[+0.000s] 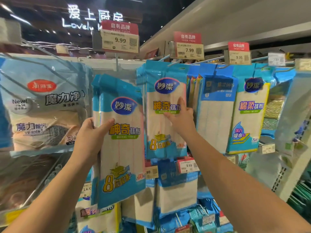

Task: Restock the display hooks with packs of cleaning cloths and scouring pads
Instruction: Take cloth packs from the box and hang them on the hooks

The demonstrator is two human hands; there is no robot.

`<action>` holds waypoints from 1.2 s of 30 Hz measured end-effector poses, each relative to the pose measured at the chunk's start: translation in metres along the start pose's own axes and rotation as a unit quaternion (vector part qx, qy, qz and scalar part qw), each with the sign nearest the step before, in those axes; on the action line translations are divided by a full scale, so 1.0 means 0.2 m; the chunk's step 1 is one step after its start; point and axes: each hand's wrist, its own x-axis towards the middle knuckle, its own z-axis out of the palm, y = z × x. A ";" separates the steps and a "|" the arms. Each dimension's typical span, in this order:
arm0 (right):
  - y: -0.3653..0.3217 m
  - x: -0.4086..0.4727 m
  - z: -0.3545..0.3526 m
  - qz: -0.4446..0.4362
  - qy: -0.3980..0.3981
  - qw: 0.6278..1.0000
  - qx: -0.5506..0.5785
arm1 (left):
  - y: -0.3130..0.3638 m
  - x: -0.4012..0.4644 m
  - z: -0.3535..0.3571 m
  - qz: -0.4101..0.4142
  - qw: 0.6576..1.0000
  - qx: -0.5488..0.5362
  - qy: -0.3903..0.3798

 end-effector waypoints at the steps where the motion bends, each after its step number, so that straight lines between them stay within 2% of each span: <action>1: 0.00 0.04 0.03 0.006 -0.004 1.000 -0.012 | 0.01 0.00 -0.01 0.000 1.000 -0.003 0.002; 6: 0.00 0.16 0.14 0.029 -0.018 0.998 -0.054 | 0.03 0.00 -0.03 -0.008 1.000 -0.021 -0.002; 10: 0.03 0.19 0.19 0.024 0.000 0.998 -0.066 | 0.03 0.01 -0.03 -0.013 0.999 -0.035 -0.020; 16: 0.02 0.17 0.18 0.026 -0.014 0.998 -0.056 | 0.04 -0.01 0.00 -0.039 0.995 -0.076 -0.050; 20: 0.00 0.11 0.14 0.039 -0.018 0.993 -0.107 | 0.04 -0.03 0.02 -0.048 0.993 -0.085 -0.071; 22: -0.02 0.04 0.08 0.003 0.005 0.998 -0.055 | 0.03 -0.05 0.04 -0.054 0.991 -0.089 -0.081; 24: -0.07 -0.05 0.00 -0.032 0.023 0.996 0.074 | 0.03 -0.06 0.05 -0.055 0.989 -0.098 -0.095; 26: -0.15 -0.11 -0.08 -0.038 0.000 0.983 0.178 | 0.03 -0.08 0.08 -0.052 0.987 -0.106 -0.112; 30: -0.26 -0.16 -0.18 -0.063 -0.057 0.971 0.223 | 0.04 -0.12 0.17 -0.050 0.981 -0.114 -0.150; 36: -0.28 -0.16 -0.25 -0.082 -0.057 0.955 0.280 | 0.05 -0.15 0.27 -0.064 0.968 -0.126 -0.207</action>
